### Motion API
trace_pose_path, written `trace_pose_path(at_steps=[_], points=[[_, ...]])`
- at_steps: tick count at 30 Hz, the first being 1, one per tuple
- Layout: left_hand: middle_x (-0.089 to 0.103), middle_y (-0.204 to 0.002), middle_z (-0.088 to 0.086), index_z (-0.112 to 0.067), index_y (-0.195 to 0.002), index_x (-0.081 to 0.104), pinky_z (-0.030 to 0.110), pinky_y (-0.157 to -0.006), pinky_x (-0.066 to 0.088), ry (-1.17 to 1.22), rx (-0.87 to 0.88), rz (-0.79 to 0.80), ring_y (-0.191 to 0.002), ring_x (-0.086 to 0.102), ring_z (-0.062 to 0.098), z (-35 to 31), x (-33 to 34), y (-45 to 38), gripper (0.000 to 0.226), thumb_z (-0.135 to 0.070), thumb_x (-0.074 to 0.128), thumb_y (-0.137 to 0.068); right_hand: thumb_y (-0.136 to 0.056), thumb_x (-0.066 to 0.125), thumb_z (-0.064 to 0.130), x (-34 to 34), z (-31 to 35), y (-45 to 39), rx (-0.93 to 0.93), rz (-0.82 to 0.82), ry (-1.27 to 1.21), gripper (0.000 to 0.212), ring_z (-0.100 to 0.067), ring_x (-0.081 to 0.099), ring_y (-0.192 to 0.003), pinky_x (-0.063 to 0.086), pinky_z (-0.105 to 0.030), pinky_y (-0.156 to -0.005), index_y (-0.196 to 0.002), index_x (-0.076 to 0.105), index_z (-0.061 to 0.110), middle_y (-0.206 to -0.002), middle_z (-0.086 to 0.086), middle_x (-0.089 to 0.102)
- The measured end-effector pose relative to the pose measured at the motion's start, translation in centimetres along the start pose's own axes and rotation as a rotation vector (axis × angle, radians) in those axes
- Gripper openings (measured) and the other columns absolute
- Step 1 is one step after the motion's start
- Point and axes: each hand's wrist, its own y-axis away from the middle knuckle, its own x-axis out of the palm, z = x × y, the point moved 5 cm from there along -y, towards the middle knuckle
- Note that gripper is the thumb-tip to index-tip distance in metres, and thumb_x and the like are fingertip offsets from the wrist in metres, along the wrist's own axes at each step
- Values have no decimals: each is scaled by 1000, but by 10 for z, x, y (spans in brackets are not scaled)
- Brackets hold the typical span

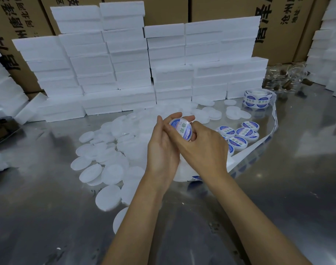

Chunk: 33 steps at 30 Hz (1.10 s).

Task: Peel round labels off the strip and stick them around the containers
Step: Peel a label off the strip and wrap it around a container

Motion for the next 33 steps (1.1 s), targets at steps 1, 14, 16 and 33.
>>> trace_pose_path(at_steps=[1, 14, 16, 33], points=[[65, -129, 18, -7, -127, 54, 33, -97, 52, -32, 4, 9, -112, 63, 25, 1, 2, 0, 51, -44, 25, -107, -72, 35, 88, -1, -1, 0, 20, -5, 5, 70, -15, 52, -56, 37, -31, -54, -62, 49, 21, -54, 5, 53], [71, -111, -8, -24, -124, 63, 26, -76, 57, -630, 197, -32, -98, 69, 10, 1, -6, -3, 25, -15, 54, -102, -99, 38, 58, -3, -18, -8, 33, -59, -302, 60, -9, 44, -50, 25, -22, -48, -51, 33, 23, -50, 13, 49], [72, -93, -3, -23, -115, 67, 25, -58, 55, -652, 249, -53, -68, 67, 10, -1, -7, 0, 16, -24, 61, -100, -98, 40, 59, -3, -19, -8, 17, -15, -352, 60, -11, 42, -49, 27, -27, -50, -52, 35, 21, -49, 9, 46], [70, -101, 6, -24, -136, 59, 27, -68, 55, -406, 86, 87, -68, 64, 21, 2, -6, -1, 55, -6, 71, -86, -92, 63, 46, -9, -27, -17, 47, 73, -592, 57, -7, 37, -45, 34, -22, -50, -53, 46, 8, -44, 4, 39]])
